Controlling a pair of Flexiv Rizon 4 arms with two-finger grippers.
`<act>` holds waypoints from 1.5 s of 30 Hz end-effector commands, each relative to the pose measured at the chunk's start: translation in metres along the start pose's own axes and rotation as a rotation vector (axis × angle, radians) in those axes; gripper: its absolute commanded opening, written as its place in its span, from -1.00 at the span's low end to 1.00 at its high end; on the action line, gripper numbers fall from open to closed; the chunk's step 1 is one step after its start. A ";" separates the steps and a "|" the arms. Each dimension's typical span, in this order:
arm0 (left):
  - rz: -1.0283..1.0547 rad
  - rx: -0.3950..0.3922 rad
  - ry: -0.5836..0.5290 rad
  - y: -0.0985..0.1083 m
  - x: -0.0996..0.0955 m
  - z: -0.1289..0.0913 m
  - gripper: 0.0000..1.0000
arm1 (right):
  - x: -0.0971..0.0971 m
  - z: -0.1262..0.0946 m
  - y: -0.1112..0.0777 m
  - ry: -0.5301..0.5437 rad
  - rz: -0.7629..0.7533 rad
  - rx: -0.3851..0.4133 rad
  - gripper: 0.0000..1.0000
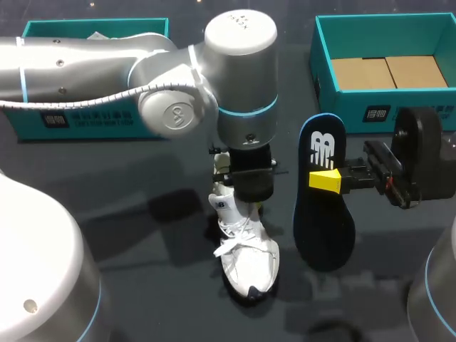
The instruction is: Take the shoe out of the shoebox, open the shoe tongue, remove and reinsert the insole, then place the shoe into the shoebox
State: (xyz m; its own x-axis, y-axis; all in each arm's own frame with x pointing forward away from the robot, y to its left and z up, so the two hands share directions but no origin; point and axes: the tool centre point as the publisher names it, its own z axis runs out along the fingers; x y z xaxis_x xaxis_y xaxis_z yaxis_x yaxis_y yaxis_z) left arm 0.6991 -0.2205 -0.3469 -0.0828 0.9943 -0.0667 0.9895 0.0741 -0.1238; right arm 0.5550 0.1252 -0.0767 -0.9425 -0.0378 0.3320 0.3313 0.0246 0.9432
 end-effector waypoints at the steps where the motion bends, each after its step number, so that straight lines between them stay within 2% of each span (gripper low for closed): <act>1: 0.017 0.004 0.007 0.003 0.001 0.002 -1.00 | 0.001 0.001 -0.001 -0.003 0.000 0.000 -1.00; 9: 0.094 0.007 0.027 0.000 0.002 0.013 -1.00 | 0.001 0.001 -0.001 -0.003 0.000 0.000 -1.00; 43: 0.197 0.026 0.071 0.004 -0.019 0.042 -1.00 | 0.001 0.001 -0.001 -0.003 0.000 0.000 -1.00; 44: 0.198 0.025 0.071 0.004 -0.020 0.042 -0.98 | 0.001 0.001 -0.001 -0.003 0.000 0.000 -1.00; 45: 0.200 0.022 0.068 0.004 -0.021 0.042 -0.83 | 0.001 0.001 -0.001 -0.003 0.000 0.000 -1.00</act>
State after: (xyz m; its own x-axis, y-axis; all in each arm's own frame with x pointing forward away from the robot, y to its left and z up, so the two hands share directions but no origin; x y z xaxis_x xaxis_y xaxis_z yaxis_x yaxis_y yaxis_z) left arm 0.6991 -0.2416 -0.3860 0.1217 0.9922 -0.0262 0.9826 -0.1242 -0.1382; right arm 0.5550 0.1252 -0.0767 -0.9425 -0.0378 0.3320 0.3312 0.0246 0.9432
